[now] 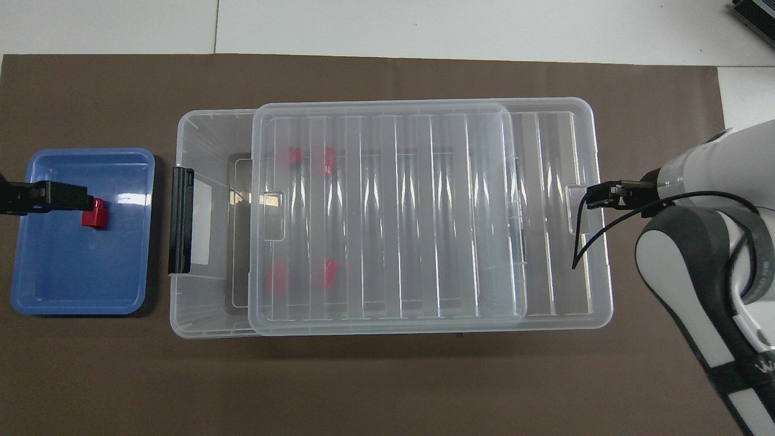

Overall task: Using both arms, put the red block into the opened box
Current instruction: 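Slide the clear lid away from the left gripper with the right gripper, then grasp the red block in the blue tray with the left gripper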

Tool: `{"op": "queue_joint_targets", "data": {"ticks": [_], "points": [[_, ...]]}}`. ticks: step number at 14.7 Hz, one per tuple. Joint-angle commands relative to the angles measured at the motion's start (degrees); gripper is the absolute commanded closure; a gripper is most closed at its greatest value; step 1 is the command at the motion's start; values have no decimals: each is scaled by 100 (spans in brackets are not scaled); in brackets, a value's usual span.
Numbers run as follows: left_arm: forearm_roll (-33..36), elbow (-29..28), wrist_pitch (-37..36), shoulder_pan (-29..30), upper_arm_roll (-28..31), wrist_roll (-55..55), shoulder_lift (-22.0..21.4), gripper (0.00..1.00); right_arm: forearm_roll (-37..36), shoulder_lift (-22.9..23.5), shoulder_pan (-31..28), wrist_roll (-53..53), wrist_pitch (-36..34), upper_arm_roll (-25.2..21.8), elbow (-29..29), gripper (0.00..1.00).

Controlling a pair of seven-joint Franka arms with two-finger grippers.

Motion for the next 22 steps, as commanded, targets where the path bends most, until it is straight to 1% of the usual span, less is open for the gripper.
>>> {"op": "queue_joint_targets", "data": {"ticks": [1,5,10,13,16,18,19,20,22], "points": [[-54,-138,-39,-44,55,-55,-149,0,57,-162,-279,-350,-51,29,-158,1],[-54,-138,-30,-44,55,-46,-149,0,57,-154,-631,-992,-7,29,-158,1],[-54,-138,-30,-44,55,-46,-149,0,57,-154,-947,-1020,-51,29,-158,1],[-54,-130,-39,-44,55,-46,-149,0,57,-154,-1001,-1028,-51,20,-158,1],[-54,-130,-267,-9,64,-55,-158,0,40,-154,-1036,-1037,-51,20,-150,1],[68,-226,-110,17,73,-55,-167,0,14,-154,-1010,-1020,-60,20,-80,0],[191,-252,82,139,64,-20,-176,0,-30,-154,-966,-993,-86,20,-18,0],[201,-366,415,401,55,15,-184,0,-39,-162,-948,-976,-217,29,87,0],[201,-770,1118,658,64,373,-167,0,-39,-197,-930,-958,-586,81,359,0]]}}
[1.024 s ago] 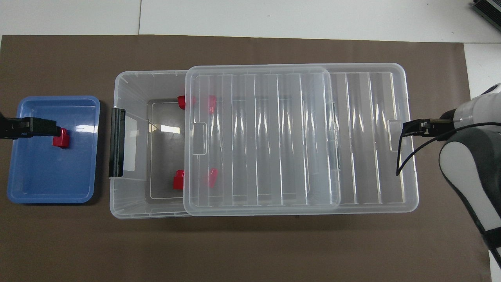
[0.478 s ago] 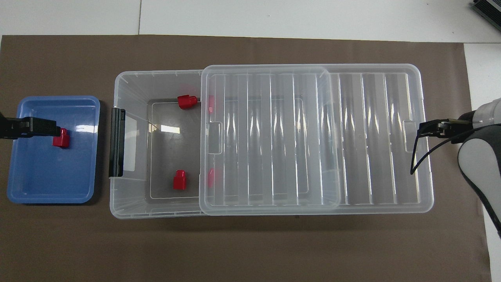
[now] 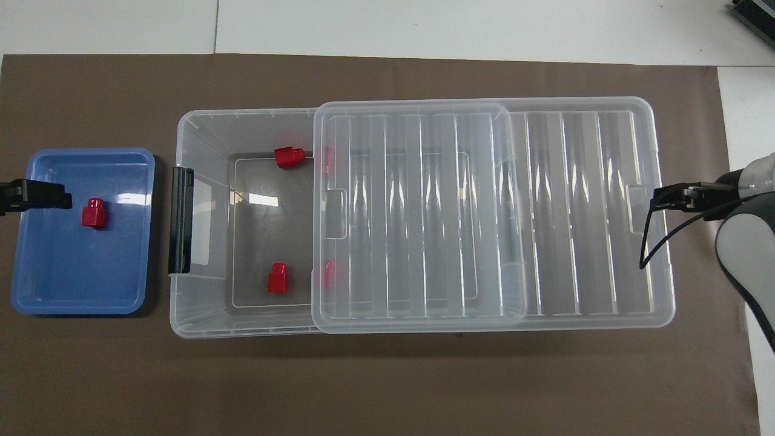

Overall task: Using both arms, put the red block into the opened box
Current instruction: 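Grasp the red block in the blue tray with the left gripper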

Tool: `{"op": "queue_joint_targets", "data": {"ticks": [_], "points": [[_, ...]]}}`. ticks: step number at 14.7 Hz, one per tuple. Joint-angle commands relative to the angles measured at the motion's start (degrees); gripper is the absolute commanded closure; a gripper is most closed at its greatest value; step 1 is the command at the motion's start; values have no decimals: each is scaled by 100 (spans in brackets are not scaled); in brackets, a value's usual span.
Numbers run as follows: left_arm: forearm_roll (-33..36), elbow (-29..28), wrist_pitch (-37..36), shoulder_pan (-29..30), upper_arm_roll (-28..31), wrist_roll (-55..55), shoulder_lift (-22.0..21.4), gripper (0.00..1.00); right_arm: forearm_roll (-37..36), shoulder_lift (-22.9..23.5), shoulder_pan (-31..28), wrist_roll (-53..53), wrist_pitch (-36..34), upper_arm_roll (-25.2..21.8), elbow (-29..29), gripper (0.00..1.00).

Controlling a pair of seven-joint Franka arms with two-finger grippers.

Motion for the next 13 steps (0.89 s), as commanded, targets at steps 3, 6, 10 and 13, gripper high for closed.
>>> {"op": "queue_joint_targets", "data": {"ticks": [3,6,10,13], "points": [[80,-662,1164,610,-9,883,276,0,-38,-365,260,64,-623,73,254,0],[80,-802,1858,672,-9,857,769,0,-38,-646,418,328,-930,160,263,0],[80,-1119,2633,663,-9,1049,1182,0,-38,-639,674,522,-1580,196,867,0],[80,-1119,3098,864,-9,1428,1656,0,-47,-577,683,540,-1924,292,1237,0]]}}
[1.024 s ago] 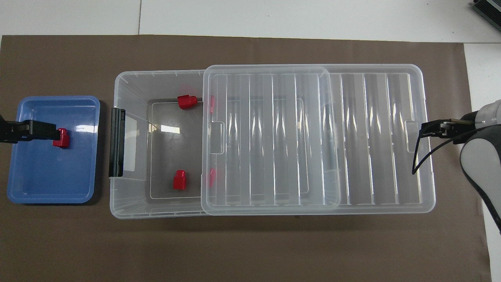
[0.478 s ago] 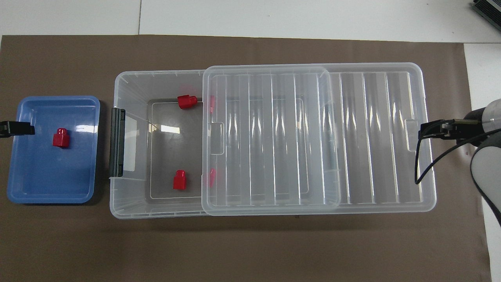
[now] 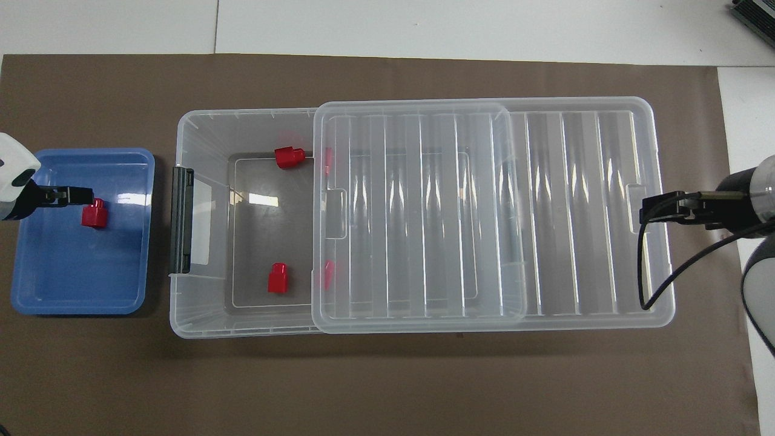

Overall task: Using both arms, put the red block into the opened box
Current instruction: 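Grasp the red block in the blue tray with the left gripper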

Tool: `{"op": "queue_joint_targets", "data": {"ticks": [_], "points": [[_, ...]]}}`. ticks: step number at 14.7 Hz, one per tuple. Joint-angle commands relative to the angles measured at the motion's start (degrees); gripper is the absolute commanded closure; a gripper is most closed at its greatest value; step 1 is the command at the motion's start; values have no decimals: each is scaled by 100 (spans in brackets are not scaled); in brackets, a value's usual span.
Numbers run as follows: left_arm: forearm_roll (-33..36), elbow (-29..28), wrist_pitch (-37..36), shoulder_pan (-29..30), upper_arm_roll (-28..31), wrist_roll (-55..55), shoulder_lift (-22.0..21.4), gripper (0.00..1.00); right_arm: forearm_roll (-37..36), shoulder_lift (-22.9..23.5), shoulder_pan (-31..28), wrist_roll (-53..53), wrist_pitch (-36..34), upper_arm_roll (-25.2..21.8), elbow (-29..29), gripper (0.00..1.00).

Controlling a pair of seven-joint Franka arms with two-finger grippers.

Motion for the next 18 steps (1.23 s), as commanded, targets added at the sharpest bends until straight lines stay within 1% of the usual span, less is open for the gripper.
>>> {"op": "queue_joint_targets", "data": {"ticks": [1,3,5,7,11,13,15,18], "points": [[76,-55,498,285,-11,321,364,0,-47,164,-16,124,-330,84,461,0],[76,-37,657,348,-11,515,531,0,-99,349,106,177,-463,119,813,0],[76,-54,771,330,-11,515,637,0,-249,411,142,194,-620,119,1041,0],[76,-99,869,322,-11,498,655,0,-214,577,212,404,-840,119,1375,0],[76,-133,878,260,-20,454,655,0,-118,675,169,432,-990,128,1631,0],[76,-300,1061,260,-20,454,638,0,-126,649,90,440,-920,102,1483,0],[76,-467,1229,260,-20,436,620,0,-126,587,-41,397,-999,93,1351,0],[76,-468,1211,260,-20,428,629,0,-170,569,-86,414,-990,93,1315,0]]}}
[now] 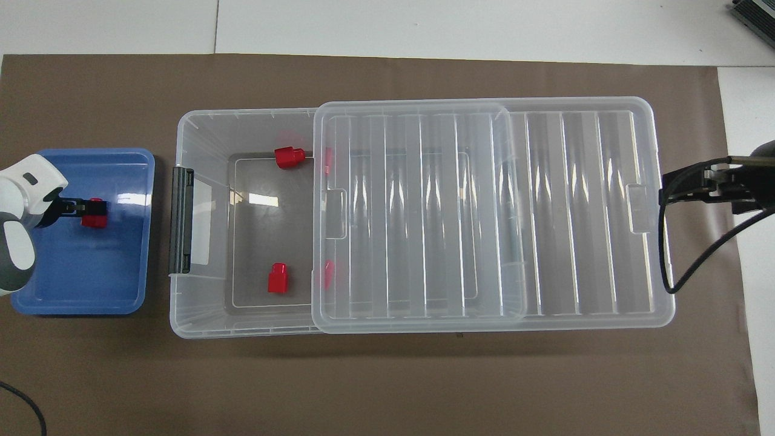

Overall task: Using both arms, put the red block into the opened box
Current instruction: 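Grasp the red block in the blue tray with the left gripper, then lift the red block and carry it over the open box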

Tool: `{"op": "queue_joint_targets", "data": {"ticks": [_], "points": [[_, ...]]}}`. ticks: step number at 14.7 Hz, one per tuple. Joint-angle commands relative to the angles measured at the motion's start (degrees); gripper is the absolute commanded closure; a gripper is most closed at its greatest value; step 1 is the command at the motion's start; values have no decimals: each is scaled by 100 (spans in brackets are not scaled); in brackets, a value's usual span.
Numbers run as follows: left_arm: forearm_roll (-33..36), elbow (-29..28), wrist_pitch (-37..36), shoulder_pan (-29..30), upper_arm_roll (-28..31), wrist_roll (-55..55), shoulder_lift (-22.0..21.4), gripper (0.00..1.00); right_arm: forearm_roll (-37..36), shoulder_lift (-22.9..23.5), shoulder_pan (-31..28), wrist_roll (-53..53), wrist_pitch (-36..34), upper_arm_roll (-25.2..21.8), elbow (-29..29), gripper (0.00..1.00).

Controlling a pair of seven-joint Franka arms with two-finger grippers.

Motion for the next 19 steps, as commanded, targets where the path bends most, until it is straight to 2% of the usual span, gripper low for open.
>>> {"op": "queue_joint_targets", "data": {"ticks": [1,2,3,8,9,13,15,19], "points": [[76,-144,172,-37,21,-45,-58,0,-72,20,-28,103,-85,38,37,0],[76,-162,172,-37,21,-54,-58,0,-72,46,-37,94,-112,38,72,0],[76,-180,189,-37,21,-62,-67,12,-81,55,-45,94,-112,38,99,0],[76,-180,189,-72,21,-221,-58,96,-11,2,-98,85,-51,21,2,0],[76,-180,181,-72,21,-221,-58,100,-10,2,-116,76,-51,21,2,0],[33,-14,-3,-168,-14,-308,-41,100,-2,-7,-107,76,-59,21,11,0],[15,441,-607,-448,-14,-798,-41,100,-2,-7,-107,76,-51,21,2,0],[-151,1654,-2346,-906,-31,-1713,-93,100,-2,-7,-107,76,-51,21,2,0]]}}
